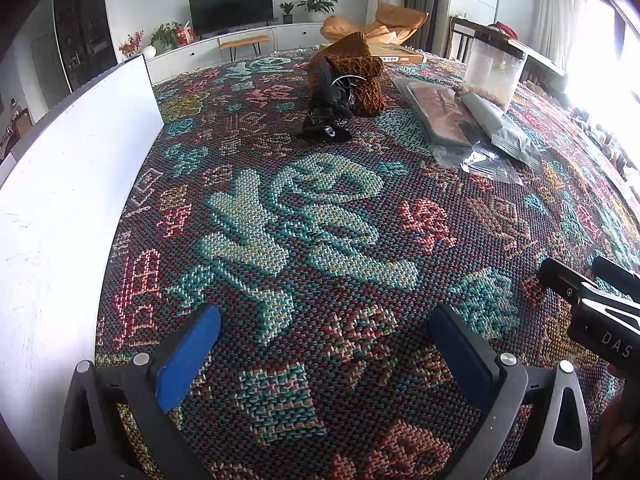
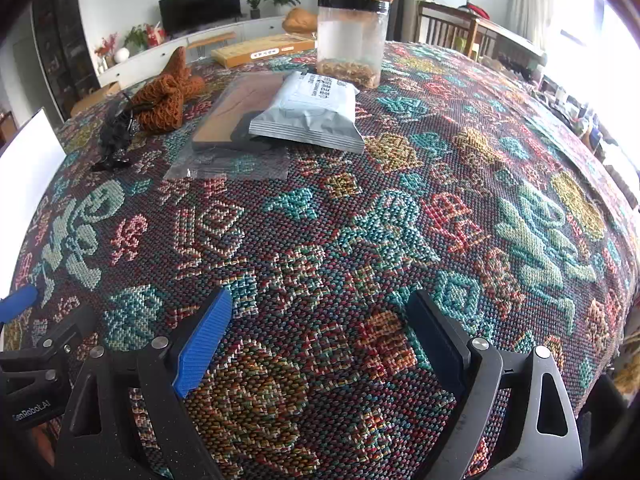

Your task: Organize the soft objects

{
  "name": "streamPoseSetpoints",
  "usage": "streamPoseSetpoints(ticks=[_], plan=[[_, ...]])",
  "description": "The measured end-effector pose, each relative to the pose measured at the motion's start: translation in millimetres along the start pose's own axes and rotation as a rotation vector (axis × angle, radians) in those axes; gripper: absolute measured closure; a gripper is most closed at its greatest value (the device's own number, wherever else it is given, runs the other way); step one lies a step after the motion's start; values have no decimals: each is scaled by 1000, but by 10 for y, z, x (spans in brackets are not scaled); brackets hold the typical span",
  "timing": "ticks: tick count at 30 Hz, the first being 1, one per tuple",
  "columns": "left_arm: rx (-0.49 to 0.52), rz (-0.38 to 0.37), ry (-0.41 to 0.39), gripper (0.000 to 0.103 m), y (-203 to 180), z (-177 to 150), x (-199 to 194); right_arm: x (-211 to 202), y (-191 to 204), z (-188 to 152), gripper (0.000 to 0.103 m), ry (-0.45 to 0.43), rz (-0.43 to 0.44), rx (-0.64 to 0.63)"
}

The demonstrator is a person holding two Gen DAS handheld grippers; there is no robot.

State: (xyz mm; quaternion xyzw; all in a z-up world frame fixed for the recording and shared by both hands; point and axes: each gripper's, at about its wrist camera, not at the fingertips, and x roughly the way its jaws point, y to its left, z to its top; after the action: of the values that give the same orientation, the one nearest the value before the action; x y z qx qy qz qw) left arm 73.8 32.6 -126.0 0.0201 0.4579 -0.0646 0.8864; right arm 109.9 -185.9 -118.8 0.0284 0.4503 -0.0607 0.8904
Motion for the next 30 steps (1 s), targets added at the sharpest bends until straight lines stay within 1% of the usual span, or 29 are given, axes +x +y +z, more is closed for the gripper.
streamPoseSetpoints(ticks=[15, 18, 19, 20, 22, 24, 25, 26, 27, 30], plan=[[0, 1, 0, 0, 6, -4, 0, 0, 0, -2, 12, 0, 0, 0], [0, 0, 0, 0, 5, -3, 1, -10, -33, 13, 12, 7, 25, 9], [0, 0, 0, 0, 5, -2, 1, -30, -93, 30, 12, 4, 57, 37], [0, 0, 0, 0, 5, -2, 1, -70, -201, 41, 13, -16, 103, 94], [0, 0, 0, 0, 5, -3, 1, -150, -491, 51, 13, -67, 169, 246], [0, 1, 0, 0, 6, -3, 1, -150, -729, 104, 13, -92, 205, 358], [0, 1, 0, 0, 6, -3, 1, -150, -729, 104, 12, -92, 205, 358], [0, 0, 0, 0, 6, -2, 2, -62, -829, 310, 12, -92, 219, 360], [0, 0, 0, 0, 9, -4, 0, -4, -839, 463, 13, -84, 216, 338], [0, 0, 0, 0, 6, -2, 2, 181, -793, 980, 13, -55, 249, 278]])
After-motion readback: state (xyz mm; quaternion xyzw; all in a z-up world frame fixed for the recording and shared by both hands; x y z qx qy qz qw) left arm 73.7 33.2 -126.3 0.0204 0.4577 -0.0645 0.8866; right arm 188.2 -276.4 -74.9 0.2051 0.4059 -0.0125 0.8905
